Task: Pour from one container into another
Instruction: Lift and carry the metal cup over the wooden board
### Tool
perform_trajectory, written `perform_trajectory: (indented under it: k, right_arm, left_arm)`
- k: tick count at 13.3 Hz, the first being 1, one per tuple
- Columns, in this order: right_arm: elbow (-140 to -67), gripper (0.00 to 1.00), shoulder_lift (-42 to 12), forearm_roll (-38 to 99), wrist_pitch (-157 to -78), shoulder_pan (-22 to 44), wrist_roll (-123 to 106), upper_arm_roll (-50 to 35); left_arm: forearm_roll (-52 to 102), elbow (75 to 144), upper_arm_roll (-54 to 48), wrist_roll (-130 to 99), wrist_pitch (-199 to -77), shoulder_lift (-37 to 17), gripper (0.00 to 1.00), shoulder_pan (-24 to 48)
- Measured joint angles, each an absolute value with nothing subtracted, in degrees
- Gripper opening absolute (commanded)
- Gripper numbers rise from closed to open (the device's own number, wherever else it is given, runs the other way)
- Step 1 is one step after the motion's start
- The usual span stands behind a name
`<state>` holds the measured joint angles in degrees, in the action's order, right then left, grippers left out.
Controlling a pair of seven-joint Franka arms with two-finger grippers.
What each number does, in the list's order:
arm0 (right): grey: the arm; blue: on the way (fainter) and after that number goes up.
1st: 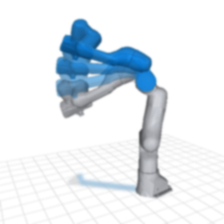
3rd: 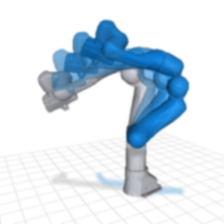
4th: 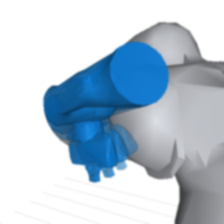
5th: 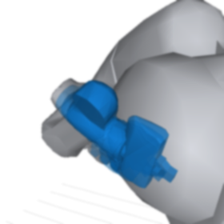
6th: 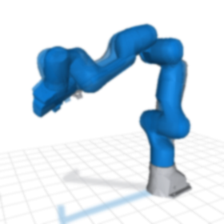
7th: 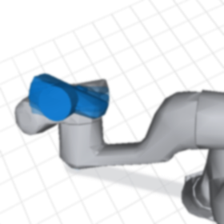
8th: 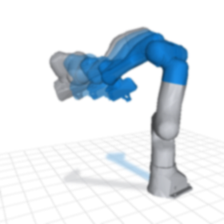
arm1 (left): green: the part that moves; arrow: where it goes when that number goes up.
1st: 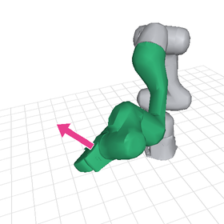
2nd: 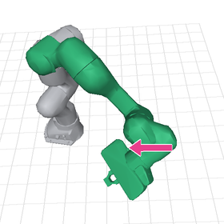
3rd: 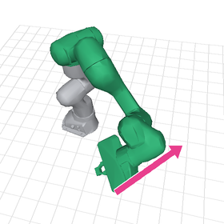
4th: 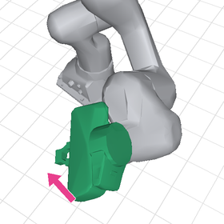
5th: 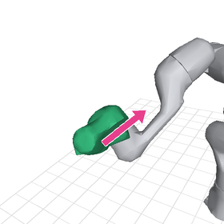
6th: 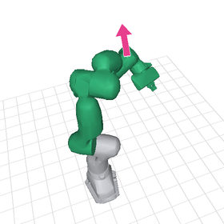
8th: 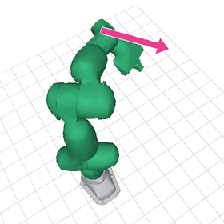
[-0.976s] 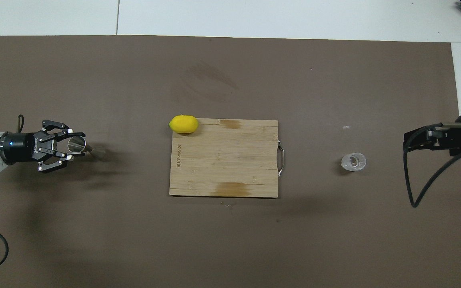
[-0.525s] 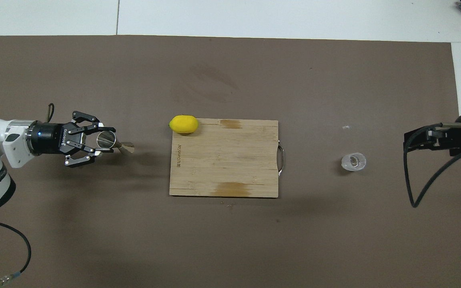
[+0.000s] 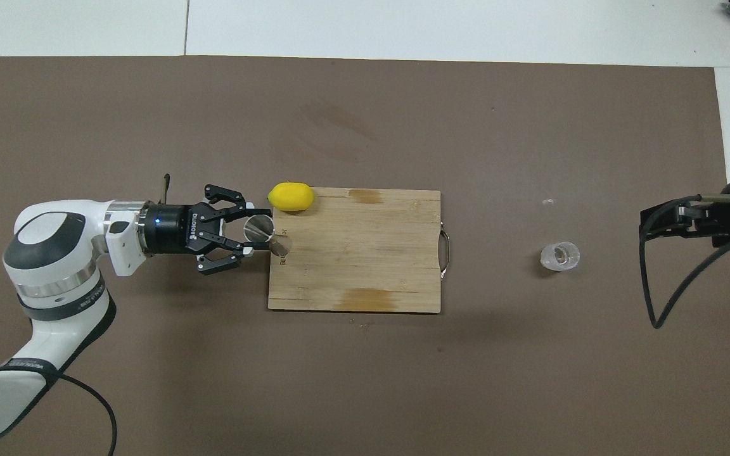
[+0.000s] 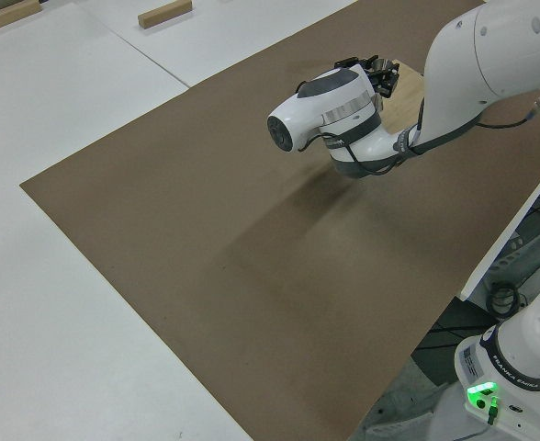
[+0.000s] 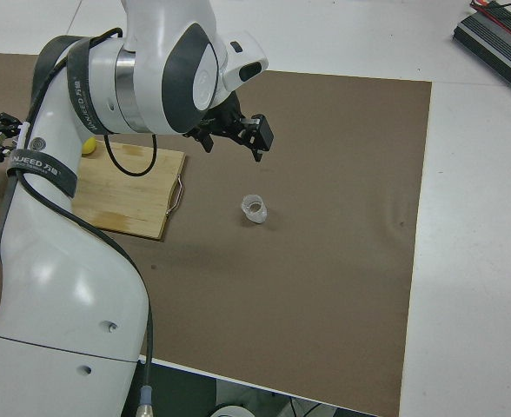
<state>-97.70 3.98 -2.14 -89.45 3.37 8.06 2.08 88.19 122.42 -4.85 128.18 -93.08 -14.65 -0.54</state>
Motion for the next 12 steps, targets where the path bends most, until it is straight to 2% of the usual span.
perform_trajectory:
  k: [7,12]
  right_arm:
    - [-97.7,1.00,4.0,-2.1,-89.5,3.4,8.1,2.1]
    - [-97.7,1.00,4.0,-2.1,-89.5,3.4,8.1,2.1]
  left_arm:
    - [105.0,124.9,-4.9,129.6,-111.4,-11.4,0.23,16.7]
    - [117.6,125.6,-4.9,141.6,-124.3,-11.4,0.24,26.2]
